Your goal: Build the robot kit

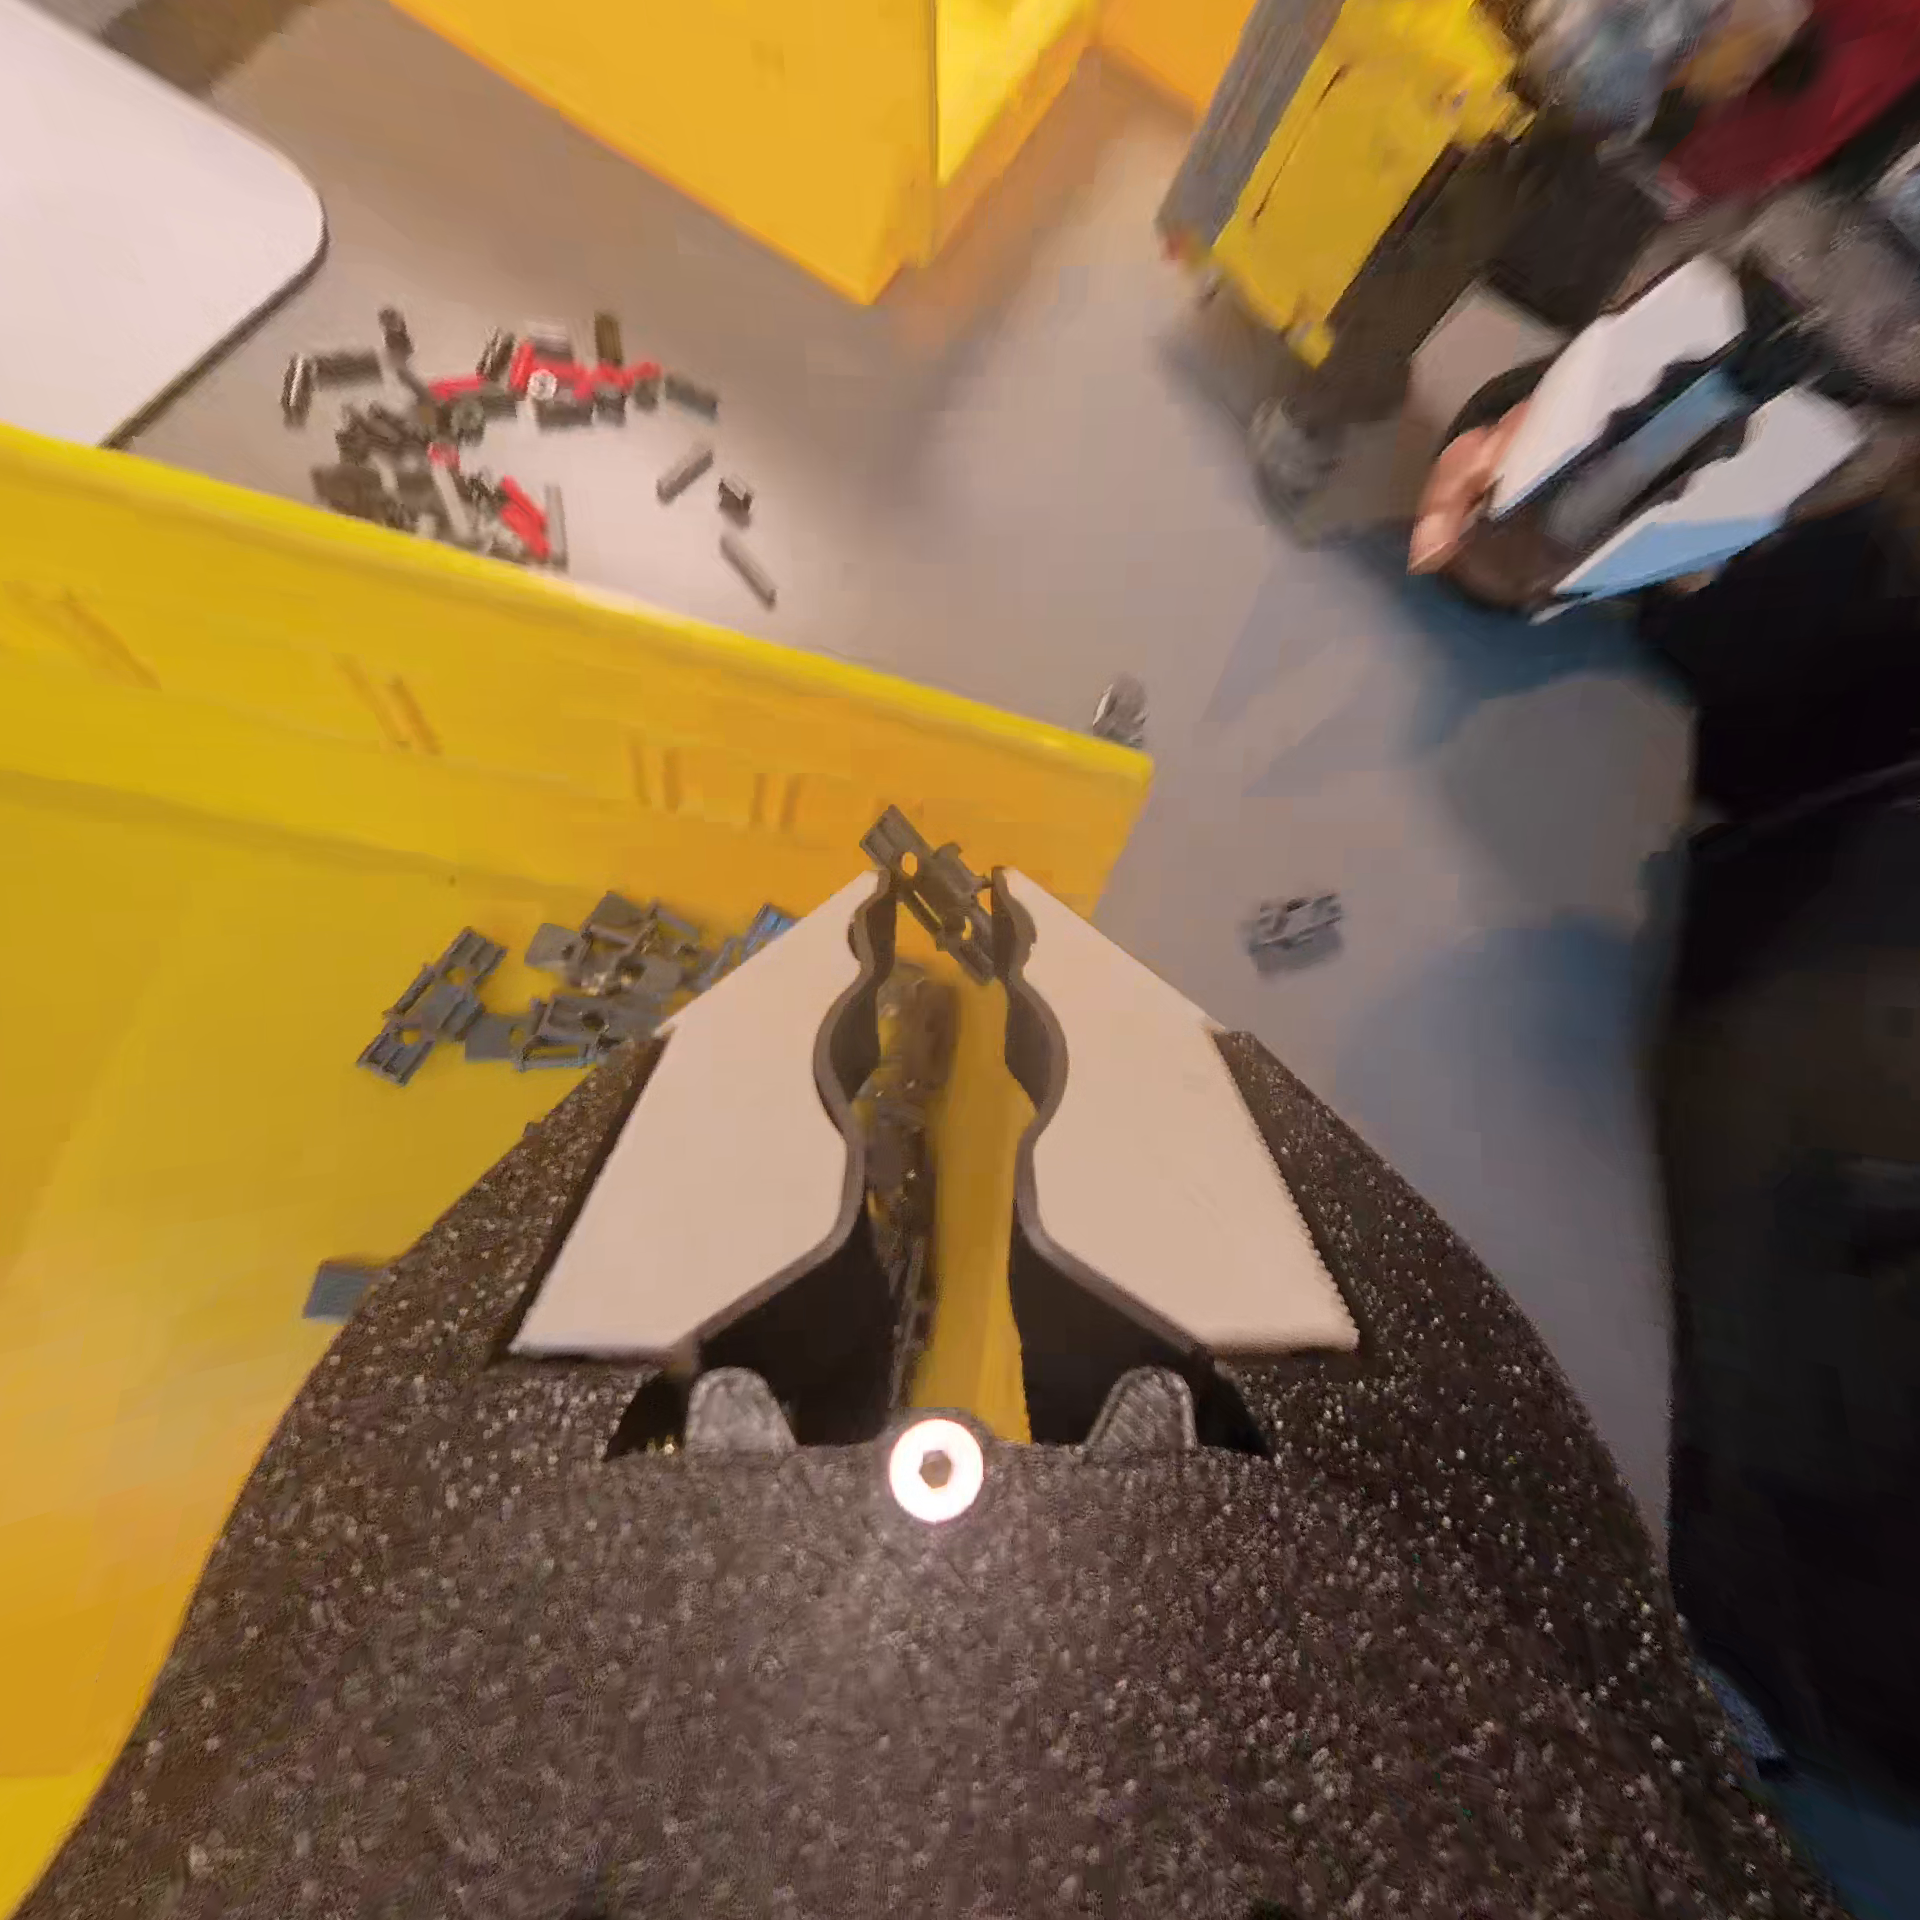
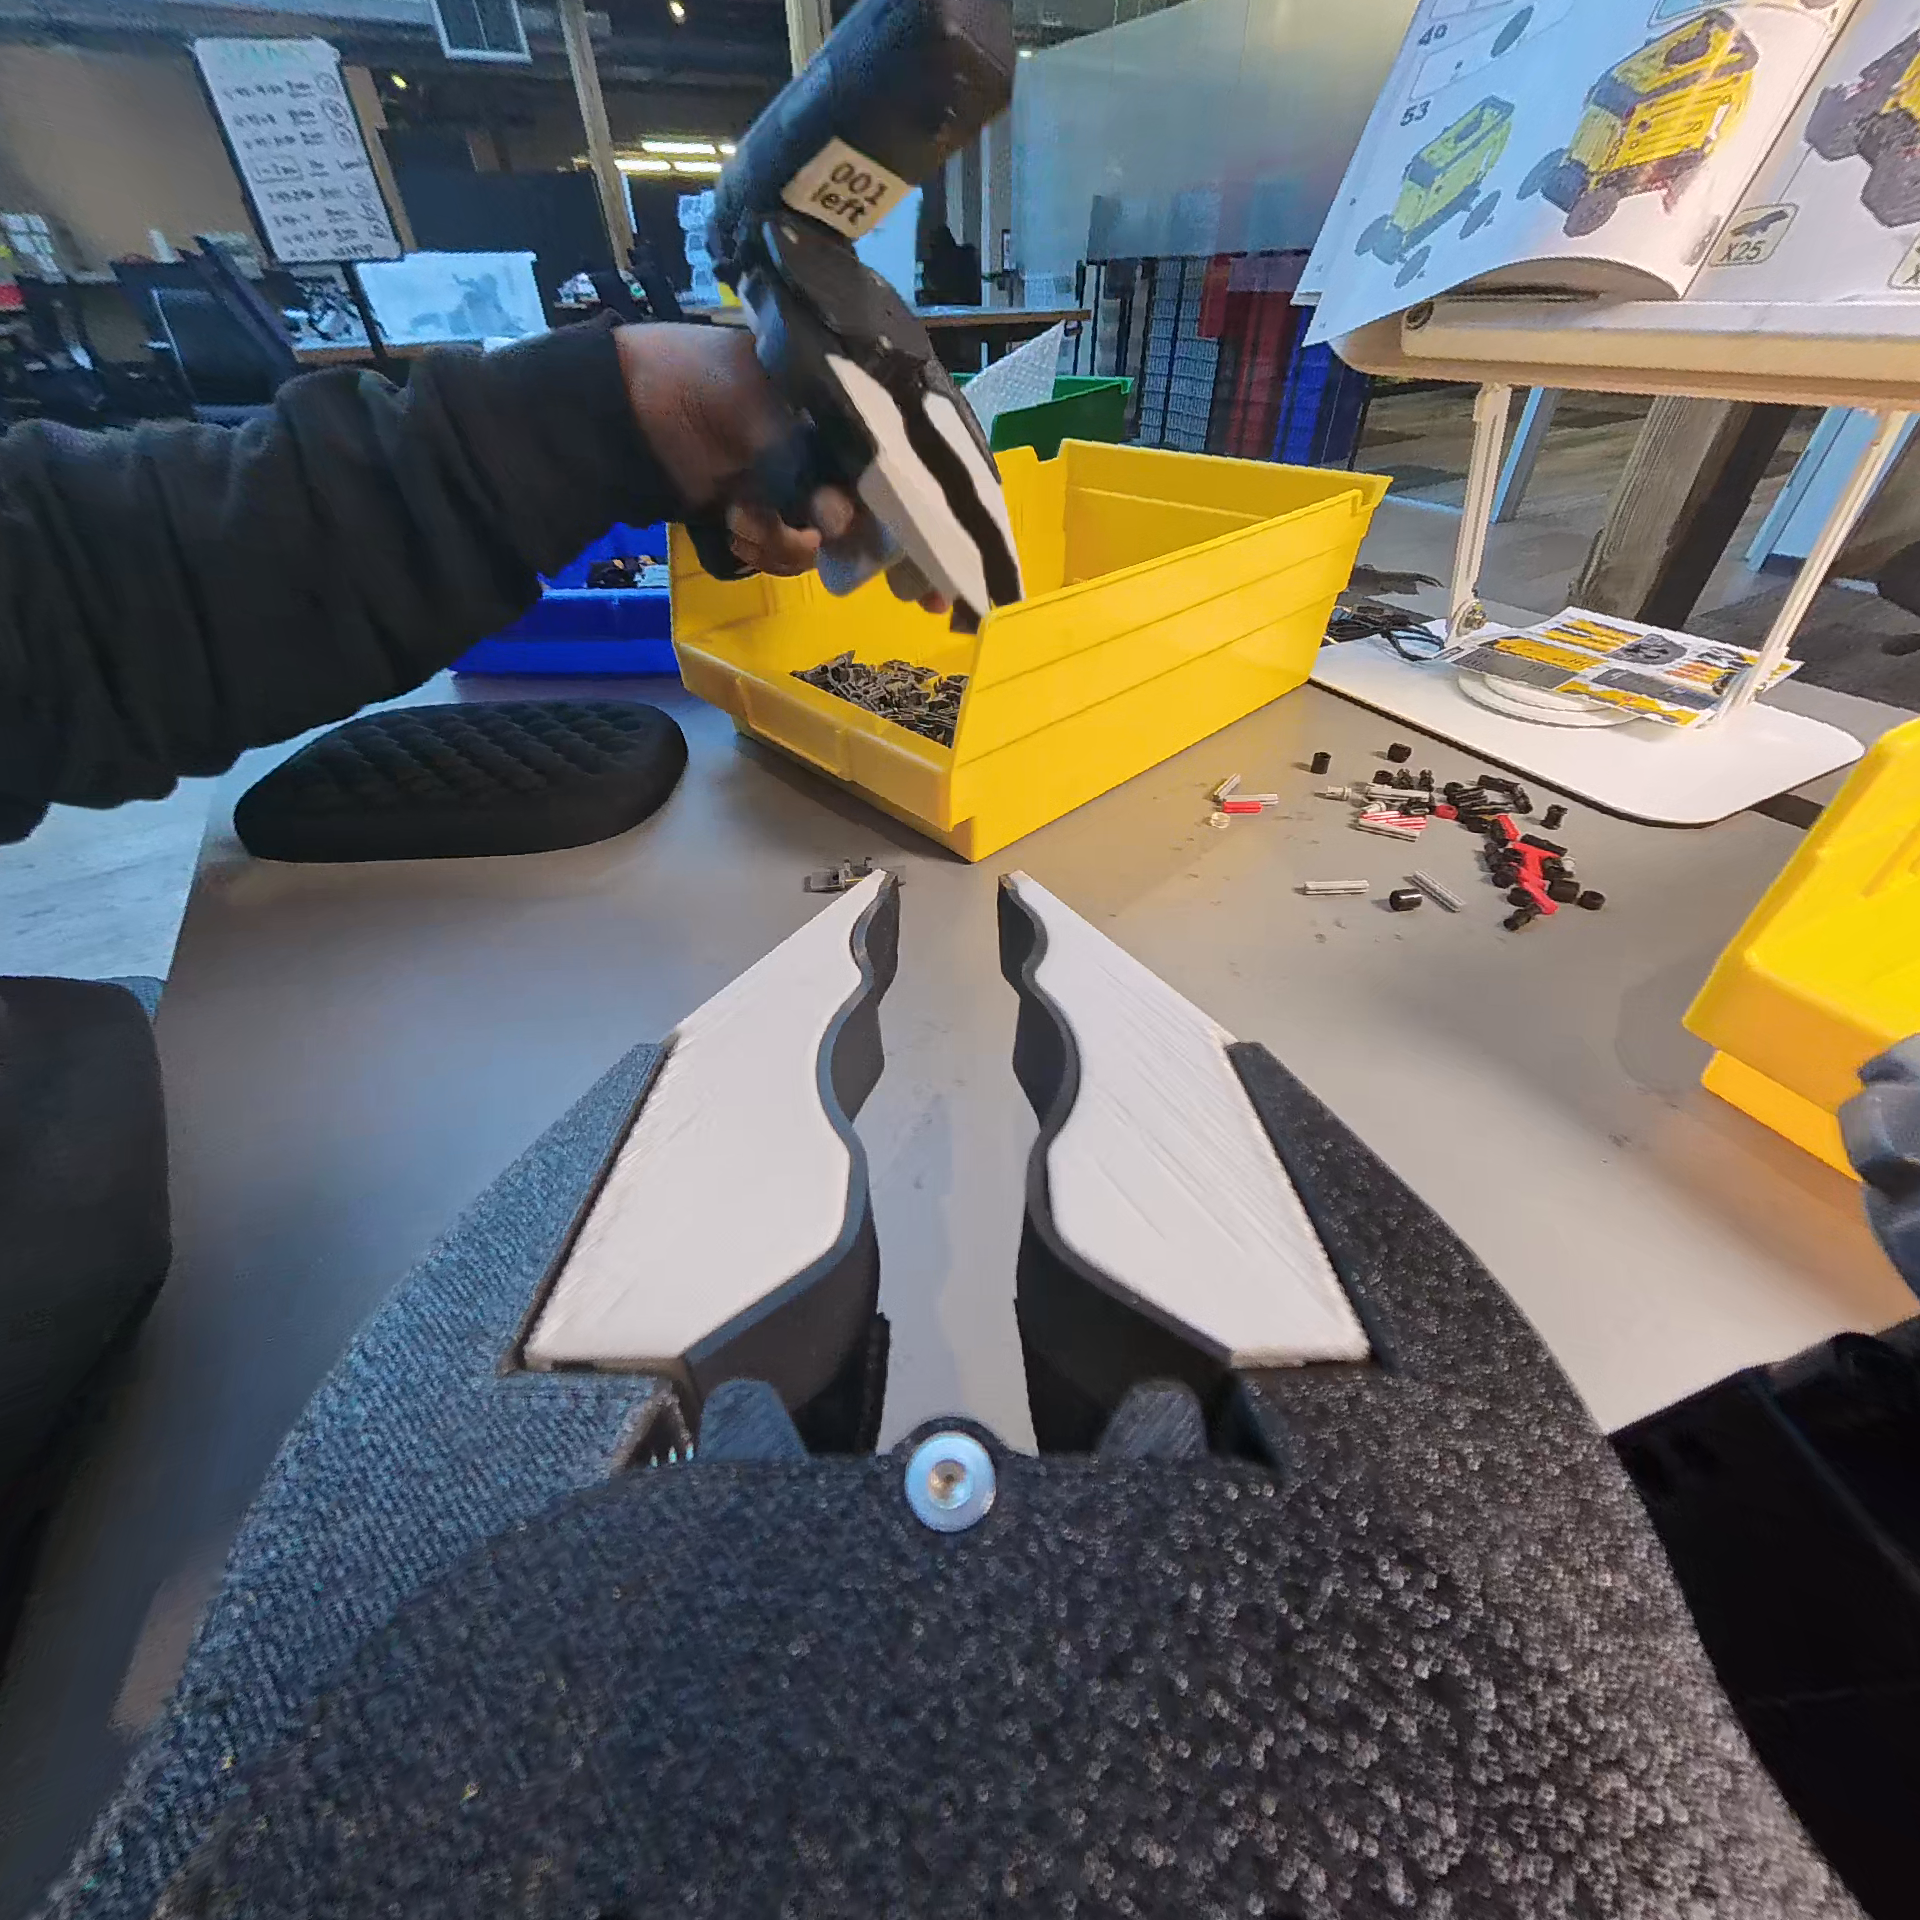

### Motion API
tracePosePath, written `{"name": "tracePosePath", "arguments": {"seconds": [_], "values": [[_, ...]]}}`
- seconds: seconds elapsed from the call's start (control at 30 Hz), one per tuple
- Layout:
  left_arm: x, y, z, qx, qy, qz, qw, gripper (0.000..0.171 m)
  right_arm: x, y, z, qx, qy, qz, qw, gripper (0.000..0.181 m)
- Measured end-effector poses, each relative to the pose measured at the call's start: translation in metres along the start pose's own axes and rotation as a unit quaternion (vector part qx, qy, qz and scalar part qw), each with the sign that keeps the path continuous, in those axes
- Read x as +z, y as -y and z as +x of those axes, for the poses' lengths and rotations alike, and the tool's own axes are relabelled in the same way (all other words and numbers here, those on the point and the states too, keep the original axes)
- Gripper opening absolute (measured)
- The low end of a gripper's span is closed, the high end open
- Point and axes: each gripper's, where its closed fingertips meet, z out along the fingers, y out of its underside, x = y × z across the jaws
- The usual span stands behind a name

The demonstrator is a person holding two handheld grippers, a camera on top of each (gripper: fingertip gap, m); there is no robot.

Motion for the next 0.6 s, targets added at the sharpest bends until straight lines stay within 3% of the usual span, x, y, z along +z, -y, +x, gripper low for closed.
{"name": "tracePosePath", "arguments": {"seconds": [0.07, 0.13, 0.37, 0.6], "values": [[-0.012, 0.014, 0.013, -0.011, -0.038, 0.054, 0.998, 0.015, -0.001, 0.000, 0.000, 0.000, -0.002, 0.002, 1.000, 0.019], [-0.018, 0.017, 0.025, 0.003, -0.052, 0.071, 0.996, 0.007, -0.001, 0.001, 0.001, 0.001, -0.003, 0.004, 1.000, 0.019], [0.003, -0.012, 0.054, 0.087, 0.011, 0.004, 0.996, 0.006, 0.000, -0.001, 0.000, -0.002, -0.004, -0.002, 1.000, 0.019], [0.046, -0.047, 0.075, 0.139, 0.055, -0.058, 0.987, 0.007, 0.003, -0.001, -0.003, -0.009, -0.002, -0.005, 1.000, 0.019]]}}
